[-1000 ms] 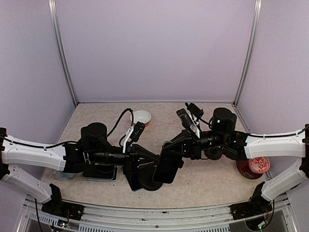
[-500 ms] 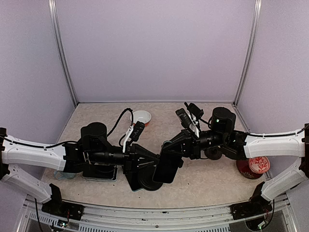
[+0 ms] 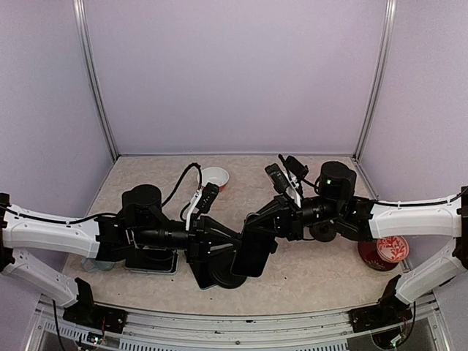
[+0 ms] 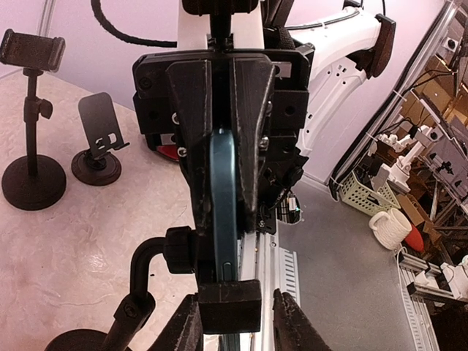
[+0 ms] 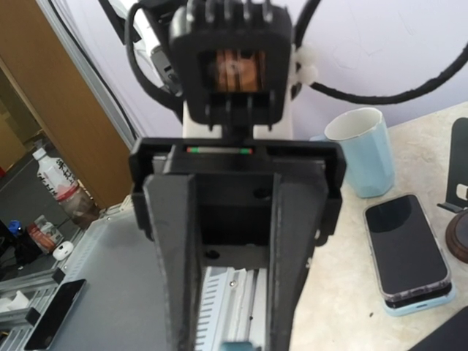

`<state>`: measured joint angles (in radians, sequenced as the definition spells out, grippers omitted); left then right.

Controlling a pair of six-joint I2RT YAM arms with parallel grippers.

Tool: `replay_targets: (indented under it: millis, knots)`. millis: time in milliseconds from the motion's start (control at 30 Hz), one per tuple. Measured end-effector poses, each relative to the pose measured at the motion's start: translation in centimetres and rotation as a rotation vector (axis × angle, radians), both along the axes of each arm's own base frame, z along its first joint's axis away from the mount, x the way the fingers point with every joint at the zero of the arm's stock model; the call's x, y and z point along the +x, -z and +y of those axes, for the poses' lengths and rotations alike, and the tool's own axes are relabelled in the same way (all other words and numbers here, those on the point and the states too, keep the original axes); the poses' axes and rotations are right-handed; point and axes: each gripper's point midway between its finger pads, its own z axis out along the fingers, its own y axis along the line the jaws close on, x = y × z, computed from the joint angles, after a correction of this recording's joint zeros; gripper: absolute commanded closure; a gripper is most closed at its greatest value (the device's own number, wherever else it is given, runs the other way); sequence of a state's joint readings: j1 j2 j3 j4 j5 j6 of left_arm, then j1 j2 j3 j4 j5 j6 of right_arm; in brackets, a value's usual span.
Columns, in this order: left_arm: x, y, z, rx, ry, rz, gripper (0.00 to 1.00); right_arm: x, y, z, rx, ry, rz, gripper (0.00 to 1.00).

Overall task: Place the phone on the phone stand
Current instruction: Install the phone onto the phone stand.

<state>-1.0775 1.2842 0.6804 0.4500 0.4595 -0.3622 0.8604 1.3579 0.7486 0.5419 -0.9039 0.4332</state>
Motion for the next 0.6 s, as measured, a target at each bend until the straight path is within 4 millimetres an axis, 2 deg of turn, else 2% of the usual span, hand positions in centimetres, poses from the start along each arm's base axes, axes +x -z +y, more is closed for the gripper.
replay_targets:
  millis: [333, 600]
  knots:
    - [0.03, -0.69, -0.14, -0.018, 0.003, -0.009, 0.63, 0.03, 0.07, 0.03, -0.001, 0.000, 0.000, 1.00]
    - [0.17, -0.69, -0.15, -0.019, -0.001, -0.011, 0.68, 0.07, 0.12, 0.16, 0.005, -0.004, -0.001, 1.00]
